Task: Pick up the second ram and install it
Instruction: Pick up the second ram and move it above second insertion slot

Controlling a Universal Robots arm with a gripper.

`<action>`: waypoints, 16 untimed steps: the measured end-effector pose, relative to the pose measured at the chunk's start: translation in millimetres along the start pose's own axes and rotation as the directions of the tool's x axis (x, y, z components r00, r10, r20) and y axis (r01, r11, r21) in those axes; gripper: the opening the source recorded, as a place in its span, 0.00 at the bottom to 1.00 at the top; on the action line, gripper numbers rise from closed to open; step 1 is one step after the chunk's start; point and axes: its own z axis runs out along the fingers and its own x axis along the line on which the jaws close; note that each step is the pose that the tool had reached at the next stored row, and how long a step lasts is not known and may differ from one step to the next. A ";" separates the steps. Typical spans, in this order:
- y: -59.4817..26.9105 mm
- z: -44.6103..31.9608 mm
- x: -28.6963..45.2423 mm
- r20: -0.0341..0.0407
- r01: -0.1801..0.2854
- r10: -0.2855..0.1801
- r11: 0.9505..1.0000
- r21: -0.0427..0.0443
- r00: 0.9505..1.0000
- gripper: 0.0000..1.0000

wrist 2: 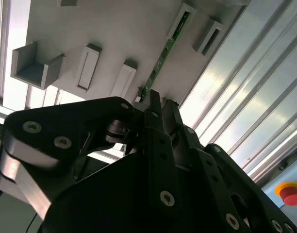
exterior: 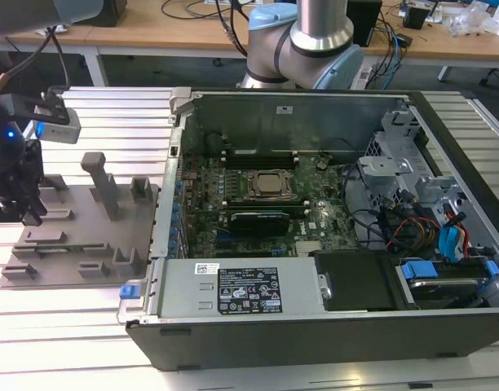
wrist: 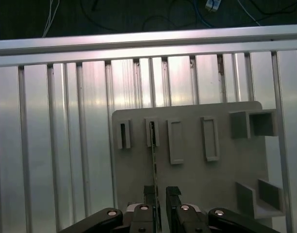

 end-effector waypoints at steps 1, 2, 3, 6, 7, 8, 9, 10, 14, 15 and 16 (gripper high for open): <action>-0.1 1.0 0.0 0.000 0.000 0.000 1.000 0.000 1.000 0.24; -0.1 2.8 0.1 0.000 0.000 0.000 1.000 0.000 1.000 0.24; -0.2 4.5 0.1 0.000 0.000 0.000 1.000 0.000 1.000 0.24; -0.4 9.9 0.2 0.000 0.000 0.000 1.000 0.000 1.000 0.24; -0.6 13.9 0.3 0.000 0.000 0.000 1.000 0.000 1.000 0.24; -0.8 17.6 0.4 0.000 0.000 0.000 1.000 0.000 1.000 0.24; -0.9 22.1 0.5 0.000 0.000 0.000 1.000 0.000 1.000 0.24; -1.1 25.4 0.5 0.000 0.000 0.000 1.000 0.000 1.000 0.24; -1.5 35.2 0.7 0.000 0.000 0.000 1.000 0.000 1.000 0.24; -1.6 37.6 0.8 0.000 0.001 -0.001 1.000 0.000 1.000 0.24; -1.7 40.2 0.9 0.000 0.005 -0.005 1.000 0.000 1.000 0.24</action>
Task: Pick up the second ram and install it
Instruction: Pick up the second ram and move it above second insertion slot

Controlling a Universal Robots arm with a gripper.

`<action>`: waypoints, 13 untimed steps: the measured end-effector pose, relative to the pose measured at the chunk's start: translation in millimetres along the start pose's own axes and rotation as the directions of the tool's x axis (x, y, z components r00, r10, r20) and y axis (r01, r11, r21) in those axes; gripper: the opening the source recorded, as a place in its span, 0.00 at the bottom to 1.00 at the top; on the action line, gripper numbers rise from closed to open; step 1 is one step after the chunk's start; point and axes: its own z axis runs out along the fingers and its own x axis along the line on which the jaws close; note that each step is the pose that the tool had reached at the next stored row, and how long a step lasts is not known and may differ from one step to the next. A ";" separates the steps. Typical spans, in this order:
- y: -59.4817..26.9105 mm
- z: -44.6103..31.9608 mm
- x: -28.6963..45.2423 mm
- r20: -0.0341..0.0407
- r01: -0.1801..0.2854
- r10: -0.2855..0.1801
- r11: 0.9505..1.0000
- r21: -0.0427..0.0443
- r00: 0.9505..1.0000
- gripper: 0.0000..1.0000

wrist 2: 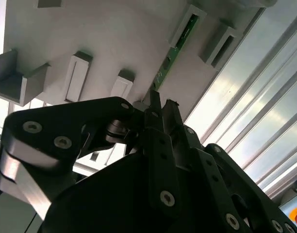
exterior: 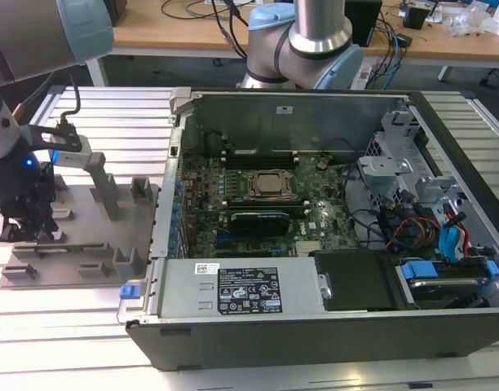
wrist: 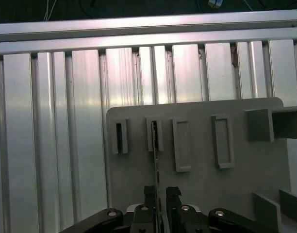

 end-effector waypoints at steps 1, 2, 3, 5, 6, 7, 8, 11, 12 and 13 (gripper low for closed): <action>-0.1 2.1 0.0 0.000 0.004 -0.004 1.000 0.000 1.000 0.24; -0.2 4.5 0.1 -0.001 0.008 -0.008 1.000 0.000 1.000 0.24; -0.3 7.0 0.1 -0.001 0.011 -0.011 1.000 0.000 1.000 0.24; -0.5 11.5 0.2 -0.002 0.023 -0.023 1.000 0.000 1.000 0.24; -0.6 13.8 0.2 -0.002 0.027 -0.027 1.000 -0.001 1.000 0.24; -0.8 15.9 0.3 -0.003 0.031 -0.031 1.000 -0.001 1.000 0.24; -1.0 18.5 0.3 -0.004 0.037 -0.037 0.999 -0.001 0.999 0.24; -1.5 26.5 0.4 -0.005 0.046 -0.046 0.999 -0.001 0.999 0.24; -1.8 31.4 0.5 -0.005 0.048 -0.048 0.999 -0.001 0.999 0.24; -1.9 34.0 0.6 -0.005 0.048 -0.048 0.999 -0.001 0.999 0.24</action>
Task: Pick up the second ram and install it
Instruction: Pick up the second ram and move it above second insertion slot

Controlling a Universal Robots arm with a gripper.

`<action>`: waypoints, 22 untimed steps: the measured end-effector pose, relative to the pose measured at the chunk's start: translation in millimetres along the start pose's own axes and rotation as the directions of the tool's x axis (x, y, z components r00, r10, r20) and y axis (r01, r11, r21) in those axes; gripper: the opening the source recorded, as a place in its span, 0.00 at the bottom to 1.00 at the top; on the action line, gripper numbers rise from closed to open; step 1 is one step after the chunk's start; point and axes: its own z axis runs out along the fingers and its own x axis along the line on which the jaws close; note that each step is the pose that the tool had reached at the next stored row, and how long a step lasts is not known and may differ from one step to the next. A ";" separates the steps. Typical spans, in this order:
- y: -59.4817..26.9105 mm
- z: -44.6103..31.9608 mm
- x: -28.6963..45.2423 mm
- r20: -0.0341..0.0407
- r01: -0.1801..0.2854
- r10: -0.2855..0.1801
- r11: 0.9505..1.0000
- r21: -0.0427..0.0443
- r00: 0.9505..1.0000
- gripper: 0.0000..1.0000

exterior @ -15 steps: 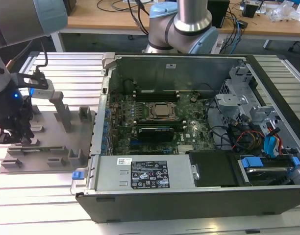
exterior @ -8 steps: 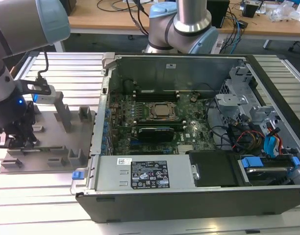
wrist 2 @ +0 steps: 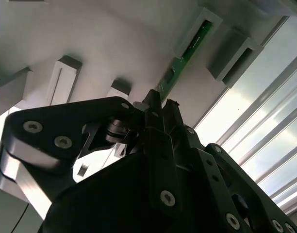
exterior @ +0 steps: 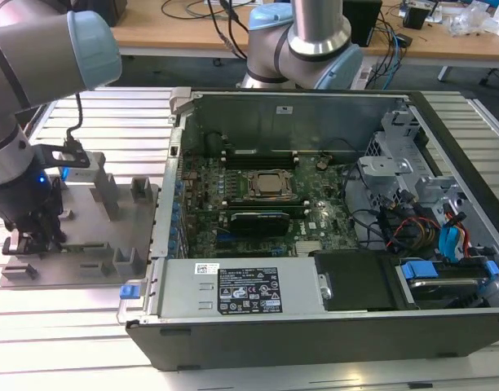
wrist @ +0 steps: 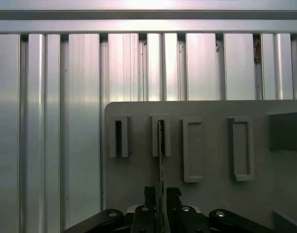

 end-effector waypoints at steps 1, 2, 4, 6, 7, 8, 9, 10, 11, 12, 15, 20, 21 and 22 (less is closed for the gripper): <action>-0.2 4.1 0.0 0.000 0.000 0.000 1.000 0.000 1.000 0.24; -0.3 6.7 0.0 0.000 0.000 0.000 1.000 0.000 1.000 0.24; -0.3 8.4 0.1 0.000 0.000 0.000 1.000 0.000 1.000 0.24; -0.3 8.4 0.0 0.000 0.000 0.000 1.000 0.000 1.000 0.24; -0.3 8.5 0.0 0.000 0.000 0.000 1.000 0.000 1.000 0.24; -0.3 8.5 0.0 0.000 0.000 0.000 1.000 0.000 1.000 0.22; -0.3 8.5 0.0 0.000 0.000 0.000 1.000 0.000 1.000 0.16; -0.3 8.5 0.0 0.000 0.000 0.000 1.000 0.000 1.000 0.14; -0.3 8.5 0.0 0.000 0.000 0.000 1.000 0.000 1.000 0.14; -0.3 8.5 0.0 0.000 0.000 0.000 1.000 0.000 1.000 0.14; -0.3 8.6 0.0 0.000 0.000 0.000 1.000 0.000 1.000 0.14; 0.0 1.8 -0.1 0.000 0.000 0.000 1.000 0.000 1.000 0.14; 0.1 -1.0 -0.1 0.000 0.000 0.000 1.000 0.000 1.000 0.14; 0.2 -4.0 -0.2 0.000 0.000 0.000 1.000 0.000 1.000 0.14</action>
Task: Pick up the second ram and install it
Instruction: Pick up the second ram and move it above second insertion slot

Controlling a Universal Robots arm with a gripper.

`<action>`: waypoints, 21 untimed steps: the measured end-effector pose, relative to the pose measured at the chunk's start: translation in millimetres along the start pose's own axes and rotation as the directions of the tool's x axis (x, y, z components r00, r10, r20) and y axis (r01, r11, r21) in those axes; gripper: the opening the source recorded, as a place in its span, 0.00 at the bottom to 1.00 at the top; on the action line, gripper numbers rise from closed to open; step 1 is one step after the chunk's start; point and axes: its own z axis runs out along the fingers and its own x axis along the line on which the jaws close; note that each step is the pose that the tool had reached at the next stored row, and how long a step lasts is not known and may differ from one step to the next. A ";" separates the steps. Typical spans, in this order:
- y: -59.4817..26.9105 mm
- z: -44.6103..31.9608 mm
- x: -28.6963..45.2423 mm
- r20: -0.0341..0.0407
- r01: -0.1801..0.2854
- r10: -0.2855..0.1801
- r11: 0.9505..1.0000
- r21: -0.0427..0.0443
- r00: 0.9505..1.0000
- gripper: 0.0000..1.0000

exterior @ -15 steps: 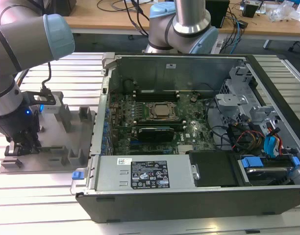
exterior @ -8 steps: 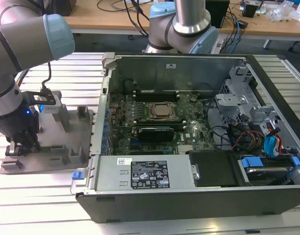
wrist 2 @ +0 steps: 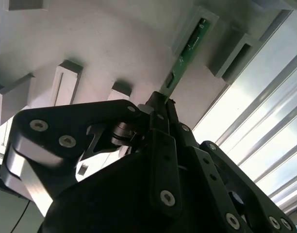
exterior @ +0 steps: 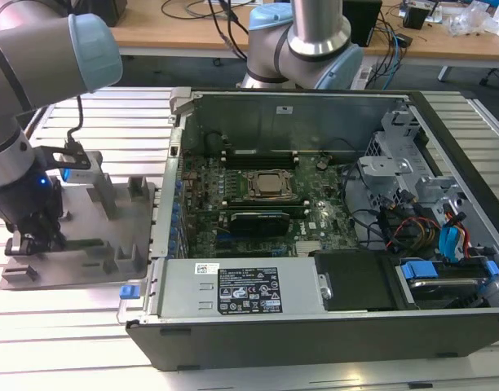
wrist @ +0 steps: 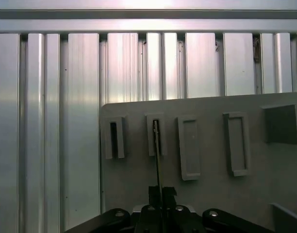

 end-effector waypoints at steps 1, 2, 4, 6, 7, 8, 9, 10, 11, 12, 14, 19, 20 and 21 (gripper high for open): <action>0.1 -3.3 -0.1 0.000 0.000 0.000 1.000 0.000 1.000 0.14; 0.3 -7.9 -0.1 0.000 0.000 0.000 1.000 0.000 1.000 0.14; 0.6 -15.0 -0.3 0.000 0.000 0.000 1.000 0.000 1.000 0.14; 0.9 -20.2 -0.4 0.000 0.000 0.000 1.000 0.000 1.000 0.14; 0.9 -22.4 -0.4 0.000 0.000 0.000 1.000 0.000 1.000 0.14; 1.1 -25.9 -0.5 0.000 0.000 0.000 1.000 0.000 1.000 0.14; 1.2 -28.9 -0.5 0.000 0.000 0.000 1.000 0.000 1.000 0.14; 1.4 -33.8 -0.6 0.000 0.000 0.000 1.000 0.000 1.000 0.14; 1.5 -36.8 -0.6 0.000 0.000 0.000 1.000 0.000 1.000 0.14; 1.7 -41.3 -0.7 0.000 0.000 0.000 1.000 0.000 1.000 0.14; 2.0 -47.2 -0.8 0.000 0.000 0.000 1.000 0.000 1.000 0.14; 2.7 -63.8 -1.1 0.000 0.000 0.000 1.000 0.000 1.000 0.14; 2.8 -65.6 -1.2 0.000 0.000 0.000 1.000 0.000 1.000 0.14; 2.9 -69.0 -1.2 0.000 0.000 0.000 1.000 0.000 1.000 0.14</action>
